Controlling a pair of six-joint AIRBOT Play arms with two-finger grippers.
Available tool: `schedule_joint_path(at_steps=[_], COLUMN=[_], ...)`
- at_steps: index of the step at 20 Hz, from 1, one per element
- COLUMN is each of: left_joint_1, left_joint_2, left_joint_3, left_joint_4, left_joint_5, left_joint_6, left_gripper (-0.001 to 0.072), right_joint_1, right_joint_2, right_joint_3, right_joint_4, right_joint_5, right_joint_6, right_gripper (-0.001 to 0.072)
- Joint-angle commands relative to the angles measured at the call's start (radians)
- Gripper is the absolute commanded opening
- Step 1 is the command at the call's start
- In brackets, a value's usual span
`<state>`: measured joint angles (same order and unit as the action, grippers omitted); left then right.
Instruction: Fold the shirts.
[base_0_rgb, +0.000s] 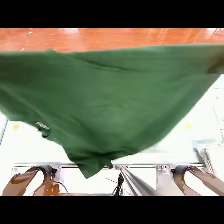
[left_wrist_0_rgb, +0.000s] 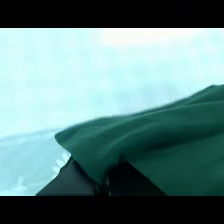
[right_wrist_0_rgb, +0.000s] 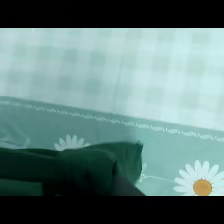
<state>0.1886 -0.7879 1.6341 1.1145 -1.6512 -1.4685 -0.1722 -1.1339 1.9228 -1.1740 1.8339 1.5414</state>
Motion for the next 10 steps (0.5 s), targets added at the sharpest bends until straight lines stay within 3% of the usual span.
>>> schedule_joint_path(at_steps=[1,6,10], left_joint_1=[-0.024,-0.052,-0.057], left_joint_2=[-0.1,-0.369,-0.558], left_joint_3=[-0.231,-0.292,-0.292], left_joint_4=[-0.005,-0.007,-0.017], left_joint_5=[0.194,0.437,0.539], left_joint_6=[0.046,0.1,0.098], left_gripper=[0.002,0.0021,0.0022], right_joint_1=[0.114,0.182,0.182], right_joint_2=[-0.252,-0.533,-0.672], right_joint_3=[0.001,0.001,0.001], right_joint_4=[-0.111,-0.17,-0.168], right_joint_5=[-0.035,-0.376,-0.516], right_joint_6=[-0.05,-0.042,0.03], right_gripper=[0.0023,0.0024,0.0025])
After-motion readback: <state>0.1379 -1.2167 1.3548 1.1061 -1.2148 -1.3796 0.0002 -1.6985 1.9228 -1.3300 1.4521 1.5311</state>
